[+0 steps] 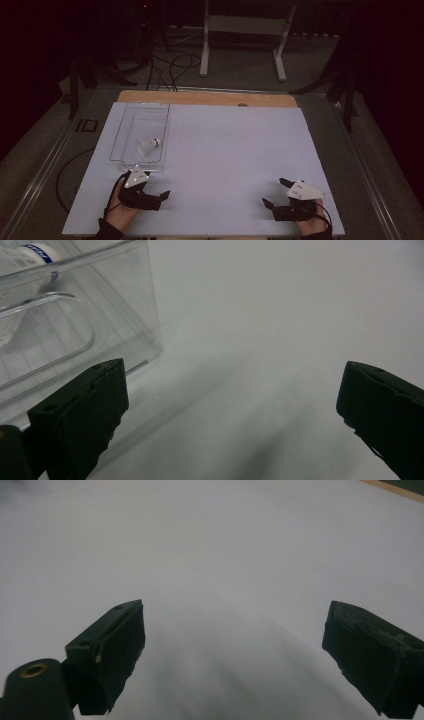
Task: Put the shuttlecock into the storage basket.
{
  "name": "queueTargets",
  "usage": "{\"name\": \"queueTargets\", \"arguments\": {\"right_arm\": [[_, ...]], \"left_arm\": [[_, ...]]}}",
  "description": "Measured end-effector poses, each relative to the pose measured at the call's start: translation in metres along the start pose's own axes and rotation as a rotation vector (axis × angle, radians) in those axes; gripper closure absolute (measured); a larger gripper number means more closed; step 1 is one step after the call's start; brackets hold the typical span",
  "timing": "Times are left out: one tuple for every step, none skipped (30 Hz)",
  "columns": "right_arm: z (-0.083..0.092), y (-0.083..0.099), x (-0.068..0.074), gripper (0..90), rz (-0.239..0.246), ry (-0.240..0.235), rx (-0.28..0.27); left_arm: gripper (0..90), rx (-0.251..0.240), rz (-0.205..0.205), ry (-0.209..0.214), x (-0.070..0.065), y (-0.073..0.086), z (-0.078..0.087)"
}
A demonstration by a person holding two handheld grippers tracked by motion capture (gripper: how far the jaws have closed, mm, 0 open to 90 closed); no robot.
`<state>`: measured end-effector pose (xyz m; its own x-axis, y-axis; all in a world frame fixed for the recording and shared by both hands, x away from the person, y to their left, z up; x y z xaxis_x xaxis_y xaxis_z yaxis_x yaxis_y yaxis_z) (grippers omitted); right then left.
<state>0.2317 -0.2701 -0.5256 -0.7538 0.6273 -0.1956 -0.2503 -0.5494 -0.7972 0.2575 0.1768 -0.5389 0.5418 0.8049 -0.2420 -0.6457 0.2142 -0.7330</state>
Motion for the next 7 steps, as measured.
{"name": "queueTargets", "arguments": {"right_arm": [[0.0000,0.0001,0.0000,10.1,-0.002,0.000,0.001],[-0.0001,0.0003,-0.0001,10.1,-0.002,-0.001,0.001],[-0.0002,0.0005,-0.0002,10.1,-0.003,-0.002,0.000],[-0.0003,0.0006,-0.0003,10.1,-0.001,-0.002,0.000],[-0.0003,0.0006,-0.0004,10.1,-0.001,-0.003,0.000],[-0.0003,0.0006,-0.0004,10.1,-0.001,-0.003,0.000],[-0.0004,0.0007,-0.0005,10.1,-0.002,-0.003,0.001]], "left_arm": [[0.9,-0.003,0.002,0.002,-0.0002,-0.0002,0.0001],[0.9,-0.004,0.002,-0.003,-0.0002,-0.0003,0.0001],[0.9,-0.003,0.002,0.000,-0.0001,-0.0004,-0.0002],[0.9,-0.002,0.005,0.004,-0.0001,-0.0006,-0.0006],[0.9,-0.002,0.009,0.003,0.0001,-0.0008,-0.0007],[0.9,-0.002,0.009,0.003,0.0001,-0.0008,-0.0007],[0.9,-0.005,0.009,0.011,-0.0003,-0.0012,-0.0010]]}}
Point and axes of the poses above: each handheld gripper's, and its own axes: z roughly backward along the jaws, y roughly out of its underside, x roughly to its left, the point moved 3 cm from there along -z, roughly forward along the jaws, and after that the axes turned 10 degrees about z, right-handed, at the moved point
